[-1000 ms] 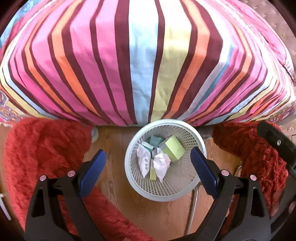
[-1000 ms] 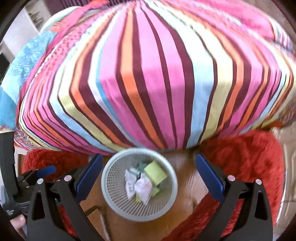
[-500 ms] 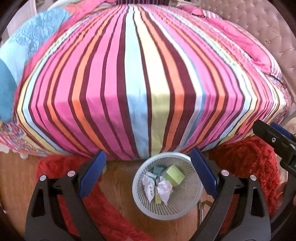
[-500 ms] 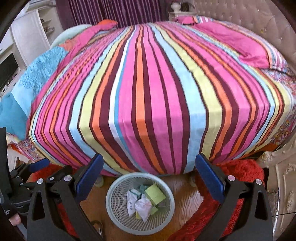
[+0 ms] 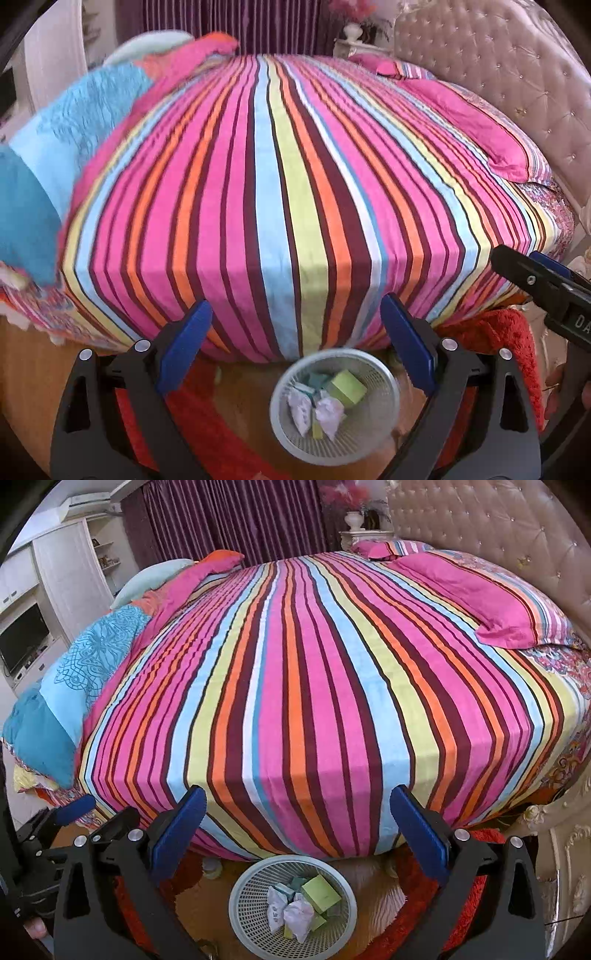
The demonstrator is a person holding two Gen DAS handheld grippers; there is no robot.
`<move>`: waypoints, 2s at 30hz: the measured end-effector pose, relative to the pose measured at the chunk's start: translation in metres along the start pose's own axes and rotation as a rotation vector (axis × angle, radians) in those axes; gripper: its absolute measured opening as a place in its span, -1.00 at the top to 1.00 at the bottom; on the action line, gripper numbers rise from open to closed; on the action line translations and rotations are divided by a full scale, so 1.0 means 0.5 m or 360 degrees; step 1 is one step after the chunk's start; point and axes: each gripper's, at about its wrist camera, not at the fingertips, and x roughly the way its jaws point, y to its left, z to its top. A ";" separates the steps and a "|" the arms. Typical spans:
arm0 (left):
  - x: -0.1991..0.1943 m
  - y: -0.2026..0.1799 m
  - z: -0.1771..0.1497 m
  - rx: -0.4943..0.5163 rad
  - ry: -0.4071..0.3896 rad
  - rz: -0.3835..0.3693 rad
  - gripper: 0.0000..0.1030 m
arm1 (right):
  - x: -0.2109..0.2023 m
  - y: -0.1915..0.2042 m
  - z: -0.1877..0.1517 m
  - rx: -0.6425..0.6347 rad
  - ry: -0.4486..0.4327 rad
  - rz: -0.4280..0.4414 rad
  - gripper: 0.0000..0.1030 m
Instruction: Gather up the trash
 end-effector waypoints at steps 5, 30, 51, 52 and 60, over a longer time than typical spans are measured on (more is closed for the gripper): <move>-0.017 -0.009 0.020 0.0012 -0.0023 0.0003 -0.75 | -0.002 0.003 0.002 -0.0013 -0.0004 0.0001 -0.85; -0.071 -0.021 0.036 0.0027 -0.0085 0.0040 -0.75 | -0.062 0.018 0.026 -0.0107 -0.0120 -0.0029 -0.85; -0.087 -0.035 0.049 0.0084 -0.0130 0.0054 -0.75 | -0.083 0.024 0.033 -0.0109 -0.0169 -0.0015 -0.85; -0.087 -0.034 0.049 0.0083 -0.0128 0.0053 -0.75 | -0.083 0.024 0.033 -0.0109 -0.0171 -0.0014 -0.85; -0.086 -0.032 0.050 0.0084 -0.0124 0.0052 -0.75 | -0.083 0.024 0.034 -0.0104 -0.0170 -0.0009 -0.85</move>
